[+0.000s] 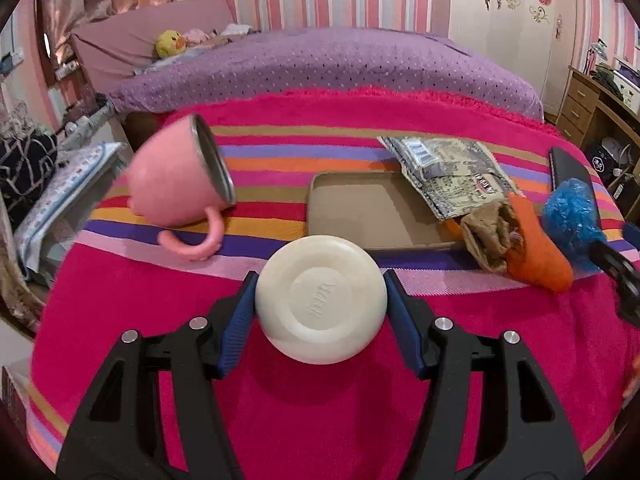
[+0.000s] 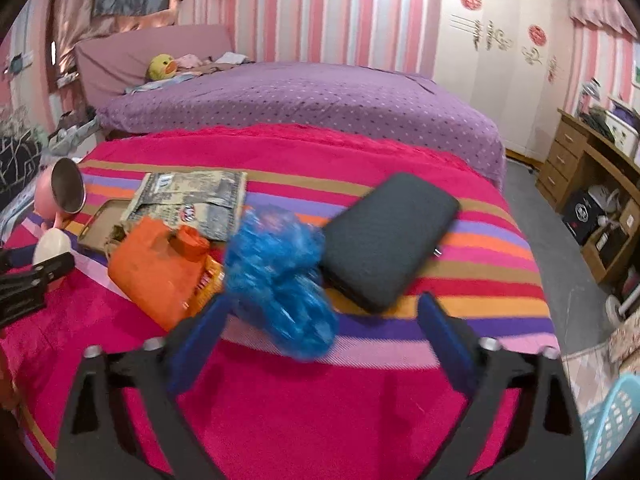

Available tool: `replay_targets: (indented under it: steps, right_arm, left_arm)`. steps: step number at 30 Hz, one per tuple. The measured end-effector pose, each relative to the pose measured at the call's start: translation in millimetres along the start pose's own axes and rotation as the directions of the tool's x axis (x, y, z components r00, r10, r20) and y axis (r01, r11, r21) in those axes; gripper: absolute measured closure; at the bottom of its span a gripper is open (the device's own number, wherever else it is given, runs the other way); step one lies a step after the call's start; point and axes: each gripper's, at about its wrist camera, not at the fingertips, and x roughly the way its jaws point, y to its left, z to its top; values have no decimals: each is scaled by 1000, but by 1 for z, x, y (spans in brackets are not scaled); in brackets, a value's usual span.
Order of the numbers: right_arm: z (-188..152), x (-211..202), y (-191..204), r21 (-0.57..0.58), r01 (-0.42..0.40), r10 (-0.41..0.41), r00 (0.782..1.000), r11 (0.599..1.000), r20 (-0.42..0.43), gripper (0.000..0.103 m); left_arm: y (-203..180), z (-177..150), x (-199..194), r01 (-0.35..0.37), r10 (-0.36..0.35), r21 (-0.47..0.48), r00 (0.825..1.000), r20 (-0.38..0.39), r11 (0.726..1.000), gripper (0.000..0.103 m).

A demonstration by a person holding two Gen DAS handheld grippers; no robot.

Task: Collect trash
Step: 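Grasp the white round soap with the left tool while the right tool grasps the blue plastic bag, then carry the soap and blue bag over the light-blue basket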

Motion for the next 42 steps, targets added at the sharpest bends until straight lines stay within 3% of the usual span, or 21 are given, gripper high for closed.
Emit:
replay_targets:
  steps: [4, 6, 9, 16, 28, 42]
  right_arm:
    - [5, 18, 14, -35, -40, 39, 998, 999, -53, 40]
    - [4, 24, 22, -66, -71, 65, 994, 995, -85, 67]
    - [2, 18, 26, -82, -89, 84, 995, 993, -62, 75]
    - [-20, -31, 3, -61, -60, 61, 998, 996, 21, 76]
    - [-67, -129, -88, -1, 50, -50, 992, 999, 118, 76]
    - [-104, -164, -171, 49, 95, -101, 988, 994, 117, 76]
  left_arm:
    - [3, -2, -19, -15, 15, 4, 998, 59, 1000, 42]
    - [4, -2, -26, -11, 11, -5, 997, 73, 1000, 42]
    - [3, -1, -35, -6, 8, -15, 996, 88, 1000, 42]
    - [-11, -7, -65, 27, -23, -35, 993, 114, 999, 42]
    - [-69, -55, -115, 102, -98, -28, 988, 115, 994, 42]
    - [-151, -76, -130, 123, -132, 69, 979, 153, 990, 42]
